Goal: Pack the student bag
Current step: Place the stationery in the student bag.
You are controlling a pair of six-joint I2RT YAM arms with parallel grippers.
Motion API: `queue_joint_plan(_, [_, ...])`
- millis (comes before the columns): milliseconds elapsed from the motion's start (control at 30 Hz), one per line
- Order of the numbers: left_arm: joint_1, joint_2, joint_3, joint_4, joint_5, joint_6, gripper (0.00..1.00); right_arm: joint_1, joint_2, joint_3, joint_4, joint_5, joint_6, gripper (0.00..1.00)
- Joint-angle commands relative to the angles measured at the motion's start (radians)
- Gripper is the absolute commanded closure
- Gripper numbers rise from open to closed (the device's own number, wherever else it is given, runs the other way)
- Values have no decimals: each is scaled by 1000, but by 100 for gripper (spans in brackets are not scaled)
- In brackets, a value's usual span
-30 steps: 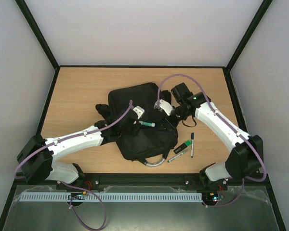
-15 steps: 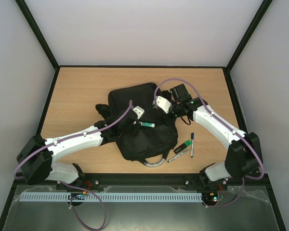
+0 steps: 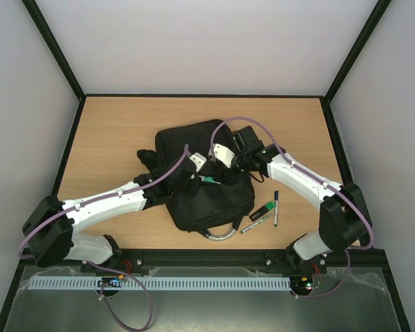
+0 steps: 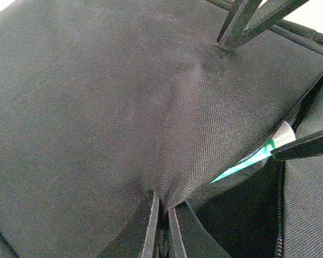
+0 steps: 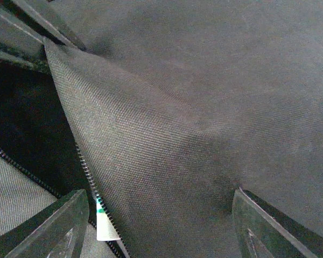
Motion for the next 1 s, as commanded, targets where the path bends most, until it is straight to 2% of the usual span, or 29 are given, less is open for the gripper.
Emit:
queue_joint_plan(0, [-5,-56,-11,46,4,-6,98,17,17,-39,2,-65,-33,27])
queue_joint_plan(167, [-5,-60,-11,56,9,-10,98,29,48,-55,54,16,16,26])
queue_joint_plan(200, [-4,-60,-13,58,10,-10,98,33,58,-55,63,26,27,22])
queue_joint_plan(267, [-4,-60,-13,64,13,-11,98,44,64,-64,84,32,35,1])
queue_joint_plan(300, [-4,-60,-12,66,13,-11,98,53,69,-70,93,40,34,0])
queue_joint_plan(367, [-5,-58,-10,68,17,-11,98,76,81,-77,108,88,36,0])
queue_joint_plan(500, [-5,-63,-14,68,16,-8,98,99,80,-97,261,335,184,0])
queue_joint_plan(633, [-5,-68,-22,67,13,-5,98,91,45,-88,358,504,293,9])
queue_joint_plan(767, [-5,-71,-26,69,11,-5,98,80,6,-65,383,553,364,21])
queue_joint_plan(867, [-5,-73,-26,74,11,-5,98,80,25,-43,353,568,382,23])
queue_joint_plan(967, [-5,-73,-26,77,11,-3,98,80,37,-35,317,519,391,22])
